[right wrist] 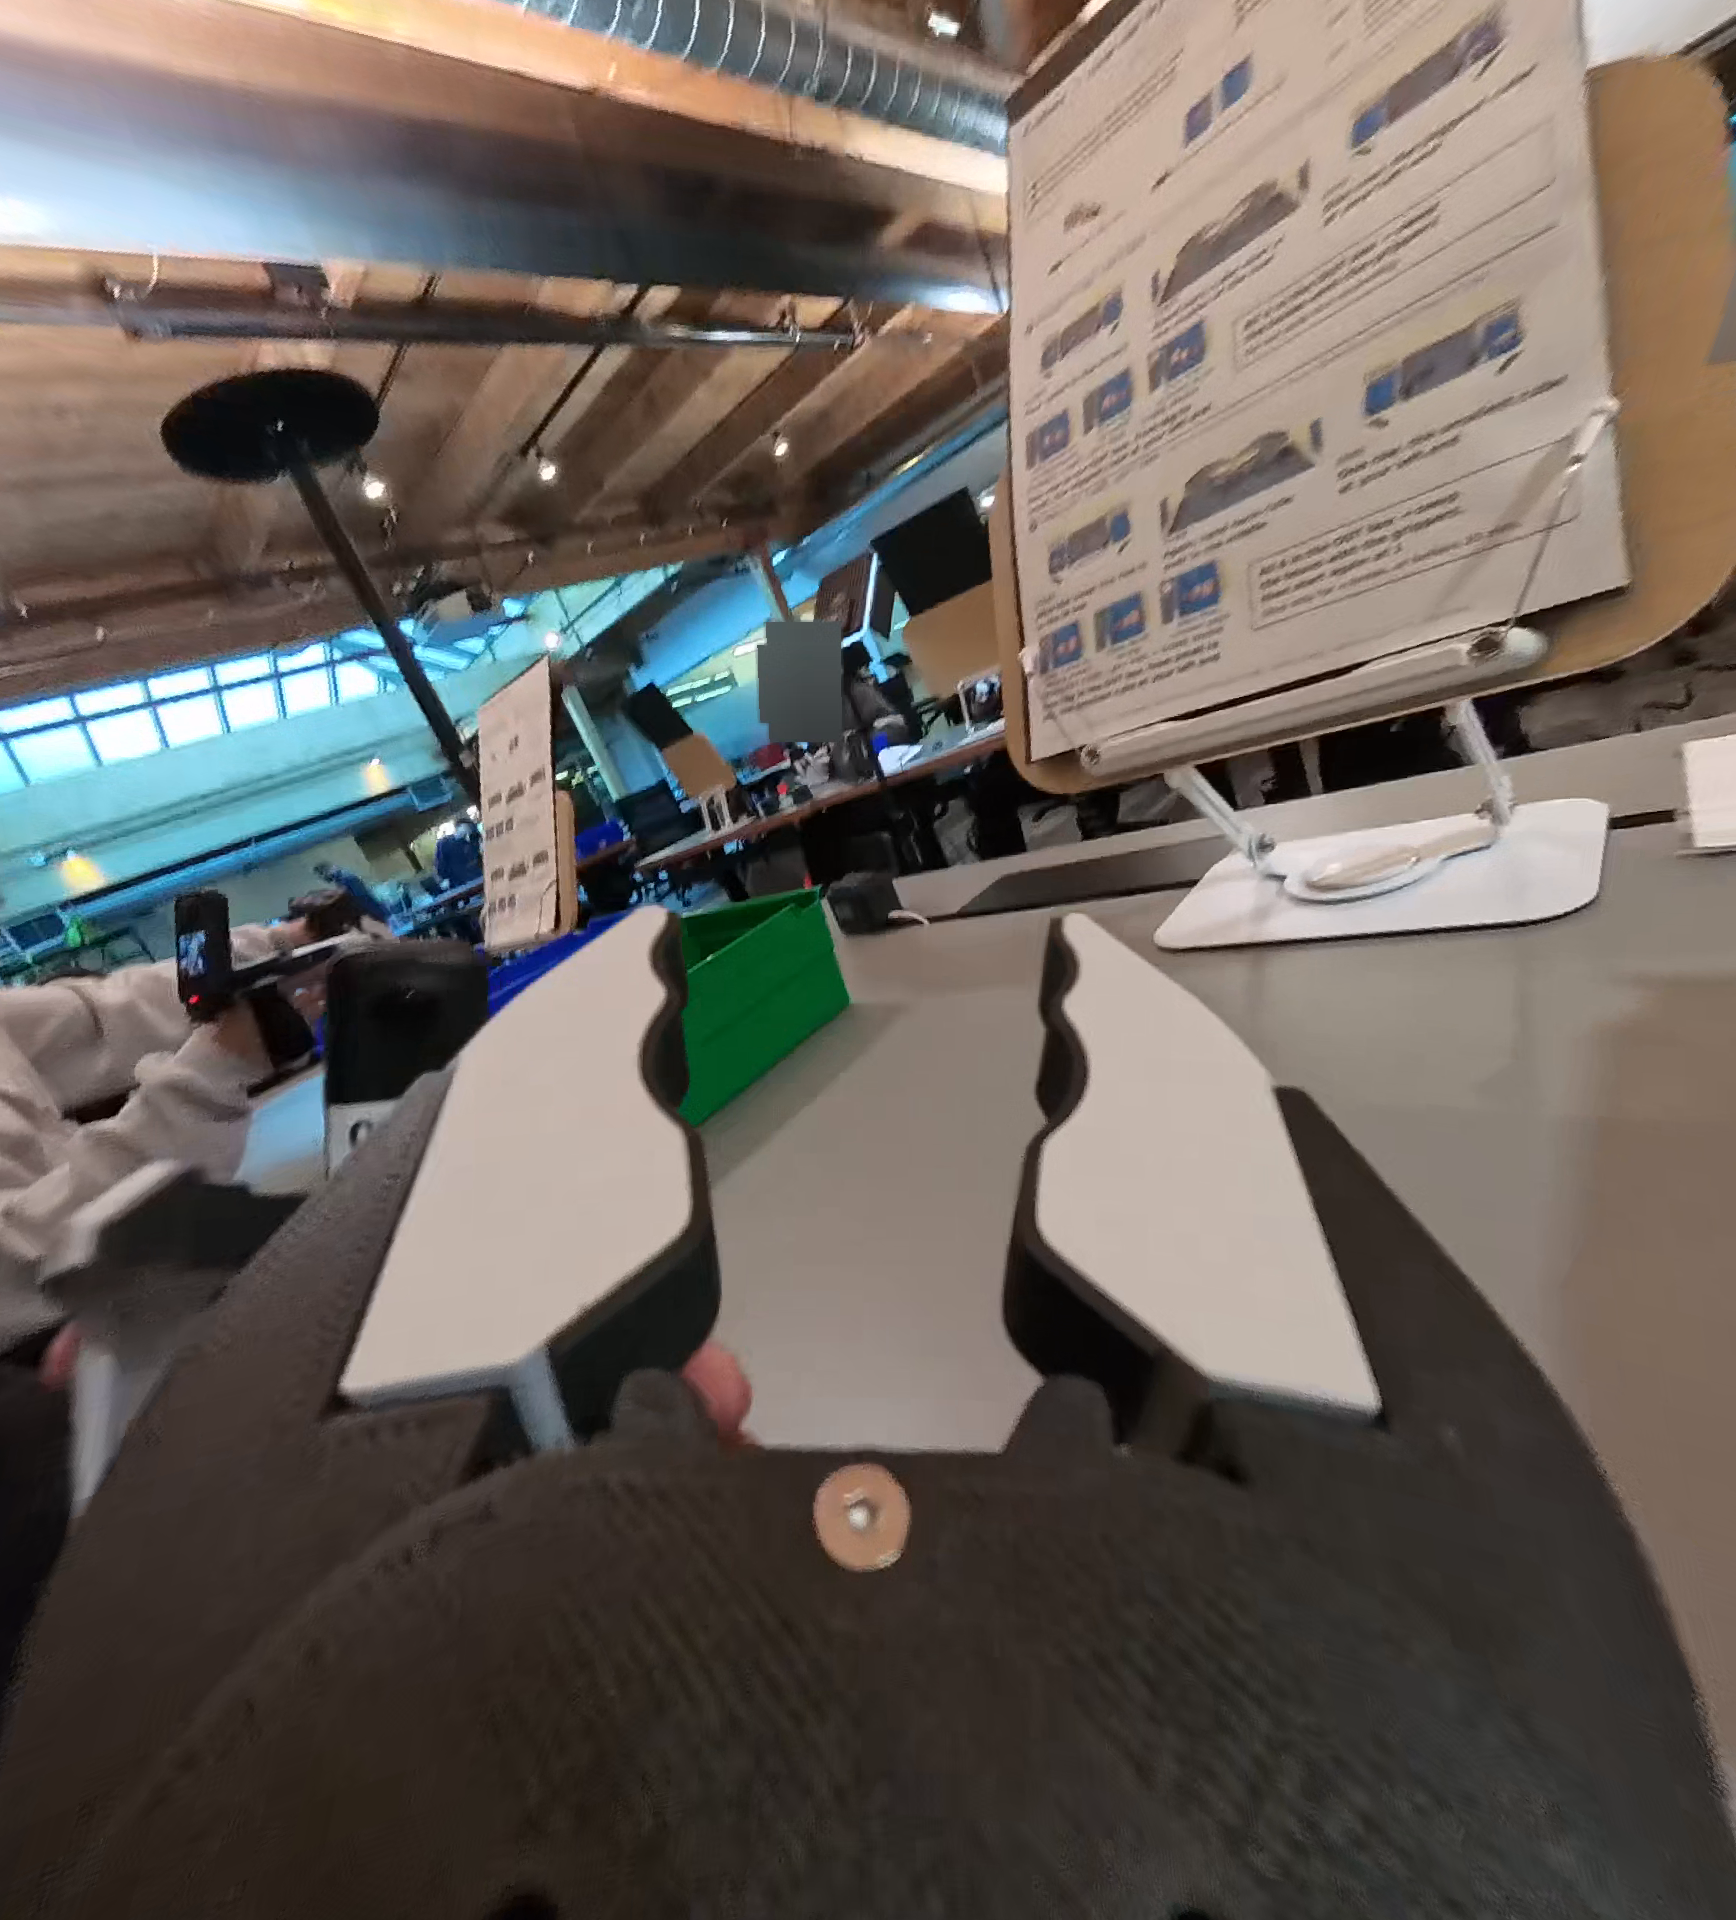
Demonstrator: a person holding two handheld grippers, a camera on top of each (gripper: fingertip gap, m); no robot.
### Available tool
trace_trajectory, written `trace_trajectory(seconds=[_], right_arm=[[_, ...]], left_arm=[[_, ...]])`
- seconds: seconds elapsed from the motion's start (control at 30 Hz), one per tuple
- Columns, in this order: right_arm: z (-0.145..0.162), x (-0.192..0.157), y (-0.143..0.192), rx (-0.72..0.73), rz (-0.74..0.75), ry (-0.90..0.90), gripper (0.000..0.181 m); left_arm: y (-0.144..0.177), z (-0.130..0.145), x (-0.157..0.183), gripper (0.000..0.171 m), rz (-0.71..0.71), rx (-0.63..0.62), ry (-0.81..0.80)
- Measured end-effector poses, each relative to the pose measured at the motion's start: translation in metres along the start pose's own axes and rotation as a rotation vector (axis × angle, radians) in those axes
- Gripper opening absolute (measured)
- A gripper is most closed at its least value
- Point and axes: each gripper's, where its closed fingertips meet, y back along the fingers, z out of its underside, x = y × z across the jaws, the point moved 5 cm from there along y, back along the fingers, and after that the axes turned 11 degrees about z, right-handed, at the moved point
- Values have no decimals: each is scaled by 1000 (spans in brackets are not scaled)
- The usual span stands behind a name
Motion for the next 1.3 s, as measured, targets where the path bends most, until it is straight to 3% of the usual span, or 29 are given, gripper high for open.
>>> trace_trajectory(seconds=[0.13,0.27,0.33,0.5,0.6,0.63,0.7,0.8,0.93,1.0,1.1,1.23,1.3], right_arm=[[7,1,-3,-38,-22,-123,70],[19,-10,-5,-54,-121,-279,95],[22,-14,-6,-49,-139,-298,97],[21,-9,-7,-70,-194,-429,110],[25,-12,-8,-116,-225,-476,105],[27,-13,-8,-118,-186,-451,93],[27,-29,-9,-131,-210,-433,73],[22,-49,-4,-107,-304,-322,79],[5,-35,-3,-11,-276,-347,77],[0,-33,-1,8,-323,-382,89],[1,-38,-1,-33,-361,-416,69],[-1,-45,-1,-37,-378,-354,75],[-3,-47,-3,-42,-360,-324,70]], left_arm=[[-17,15,11,44,65,-35,20],[-26,27,18,42,122,-74,56],[-28,31,20,42,131,-115,53],[-27,25,22,42,113,-110,20],[-27,26,22,40,128,-145,37],[-27,26,22,43,126,-153,32],[-29,31,27,33,177,-161,40],[-31,37,30,29,212,-194,34],[-29,33,26,39,143,-149,-2],[-29,33,25,38,145,-146,11],[-31,37,25,37,144,-178,-2],[-33,36,27,39,161,-183,13],[-34,35,24,50,131,-184,11]])
